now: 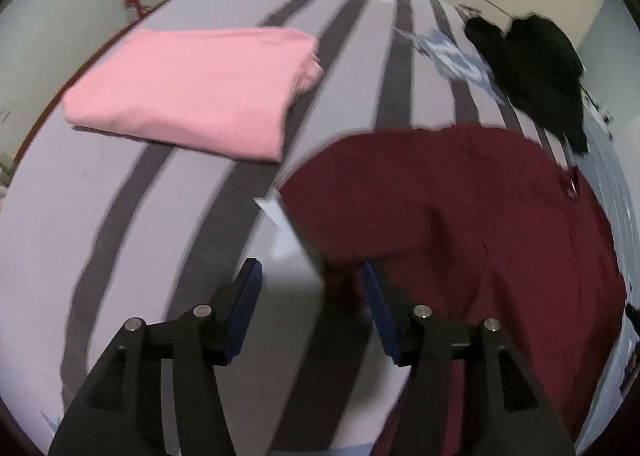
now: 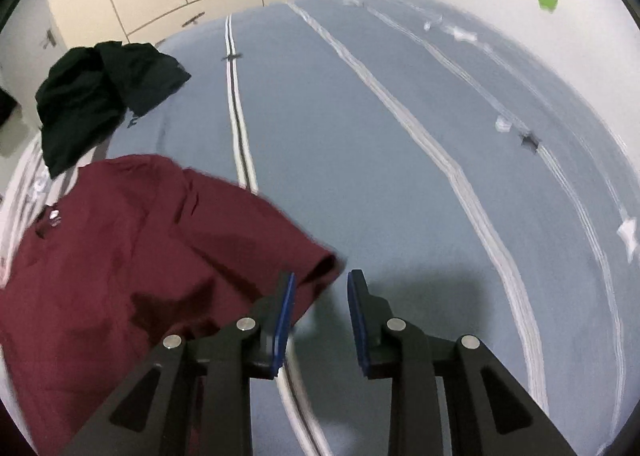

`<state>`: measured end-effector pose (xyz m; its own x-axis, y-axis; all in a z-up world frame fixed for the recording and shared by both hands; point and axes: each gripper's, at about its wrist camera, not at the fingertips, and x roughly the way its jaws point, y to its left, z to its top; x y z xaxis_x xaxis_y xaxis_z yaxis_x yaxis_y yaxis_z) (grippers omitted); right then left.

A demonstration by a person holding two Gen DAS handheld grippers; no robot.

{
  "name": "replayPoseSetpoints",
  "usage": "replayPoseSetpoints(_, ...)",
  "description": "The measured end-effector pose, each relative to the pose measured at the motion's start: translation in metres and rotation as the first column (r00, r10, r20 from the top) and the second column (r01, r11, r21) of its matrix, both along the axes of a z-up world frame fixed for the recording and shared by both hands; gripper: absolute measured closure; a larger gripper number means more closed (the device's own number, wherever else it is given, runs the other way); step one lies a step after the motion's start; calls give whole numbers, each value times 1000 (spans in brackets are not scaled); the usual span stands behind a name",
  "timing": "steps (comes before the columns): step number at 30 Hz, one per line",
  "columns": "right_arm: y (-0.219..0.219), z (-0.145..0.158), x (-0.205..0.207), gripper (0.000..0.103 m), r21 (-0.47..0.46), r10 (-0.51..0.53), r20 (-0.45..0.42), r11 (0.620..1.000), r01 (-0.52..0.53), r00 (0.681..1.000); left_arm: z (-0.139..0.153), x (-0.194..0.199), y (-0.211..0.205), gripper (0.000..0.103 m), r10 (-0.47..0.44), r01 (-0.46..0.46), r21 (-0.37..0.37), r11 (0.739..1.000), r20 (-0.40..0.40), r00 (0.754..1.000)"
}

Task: Fold clothes

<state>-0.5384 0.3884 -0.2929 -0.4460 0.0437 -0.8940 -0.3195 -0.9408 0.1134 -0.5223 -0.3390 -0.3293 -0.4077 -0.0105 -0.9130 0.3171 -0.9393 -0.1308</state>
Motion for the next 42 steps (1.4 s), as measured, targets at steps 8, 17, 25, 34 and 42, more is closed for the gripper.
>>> replayPoseSetpoints(8,-35,-28,-7,70,-67,78,47,995,-75,996,-34,-17,14,39,-17,17,10,1000,74,997)
replayPoseSetpoints(17,-32,-33,-20,102,-45,80,63,996,-77,995,-2,-38,22,92,-139,140,-71,988,30,990)
replayPoseSetpoints(25,25,17,-9,102,91,59,2,994,-59,998,39,-13,-1,76,-158,159,-20,987,26,987)
replayPoseSetpoints(34,35,5,-7,83,33,47,38,998,-48,998,28,1,-11,67,-22,27,-91,995,59,998)
replayPoseSetpoints(42,-11,-13,22,83,-65,158,36,986,-156,987,-7,7,21,67,-52,58,-51,997,114,992)
